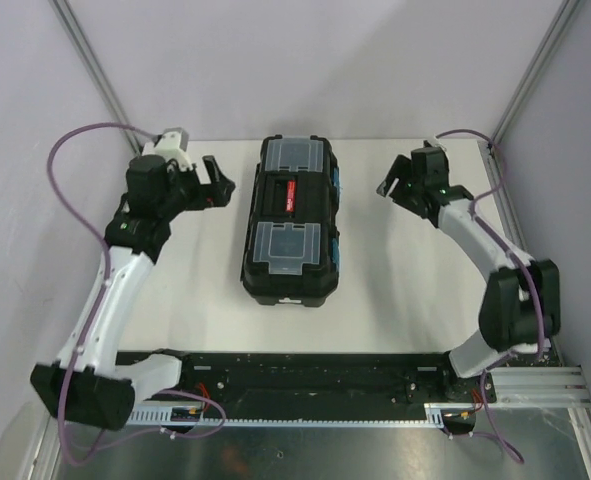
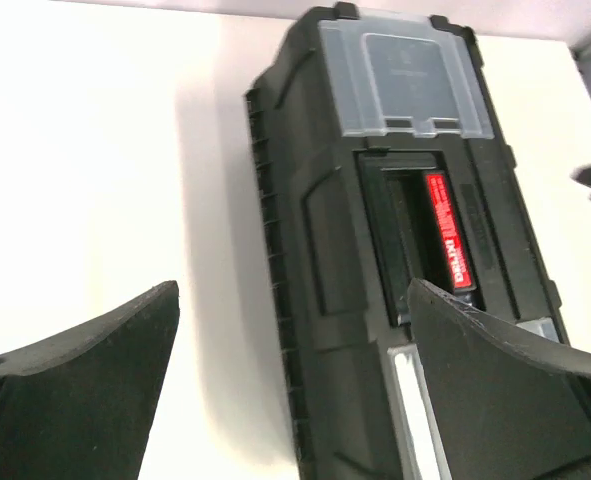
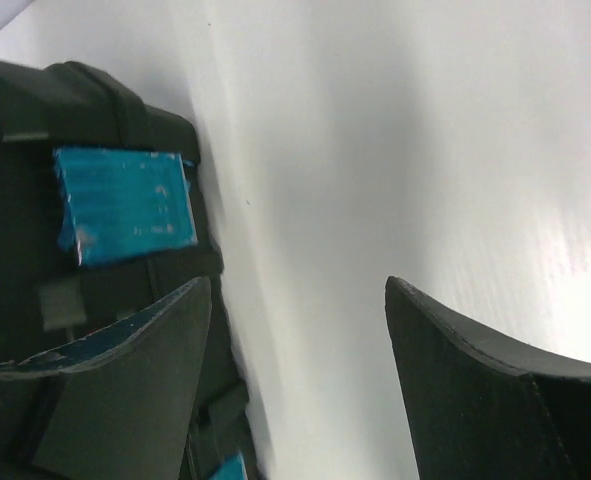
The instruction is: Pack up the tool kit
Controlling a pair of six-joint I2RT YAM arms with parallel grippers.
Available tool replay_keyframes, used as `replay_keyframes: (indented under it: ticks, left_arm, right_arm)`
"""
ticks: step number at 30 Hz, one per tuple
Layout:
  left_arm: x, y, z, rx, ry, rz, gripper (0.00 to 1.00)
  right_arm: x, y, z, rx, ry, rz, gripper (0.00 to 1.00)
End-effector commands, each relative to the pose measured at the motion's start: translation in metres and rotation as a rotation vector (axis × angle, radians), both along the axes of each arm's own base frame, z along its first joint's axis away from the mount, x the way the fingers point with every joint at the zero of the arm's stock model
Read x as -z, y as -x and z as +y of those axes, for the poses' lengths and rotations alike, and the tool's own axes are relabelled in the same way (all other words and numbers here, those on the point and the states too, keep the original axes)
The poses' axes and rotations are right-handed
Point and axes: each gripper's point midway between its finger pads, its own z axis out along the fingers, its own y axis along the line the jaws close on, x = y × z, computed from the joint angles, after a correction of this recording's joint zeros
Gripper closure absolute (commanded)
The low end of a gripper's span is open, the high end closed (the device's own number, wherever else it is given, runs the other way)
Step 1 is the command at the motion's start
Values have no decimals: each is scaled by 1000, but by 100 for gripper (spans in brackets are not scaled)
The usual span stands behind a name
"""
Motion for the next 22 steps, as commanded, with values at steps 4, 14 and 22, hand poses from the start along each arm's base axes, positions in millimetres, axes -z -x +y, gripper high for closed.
replay_keyframes:
  ticks: [4,14,22]
  left_arm:
    - [12,48,66,-265,-159,25,1]
    - [16,76,70,-267,-149,26,1]
    - [17,76,69,-253,-159,27,1]
  right_arm:
    - [-69,72,-58,159,144,-161,25]
    - [-87,153,-107,296,201,-280,25]
    - [-83,169,-112,314,193,-279,25]
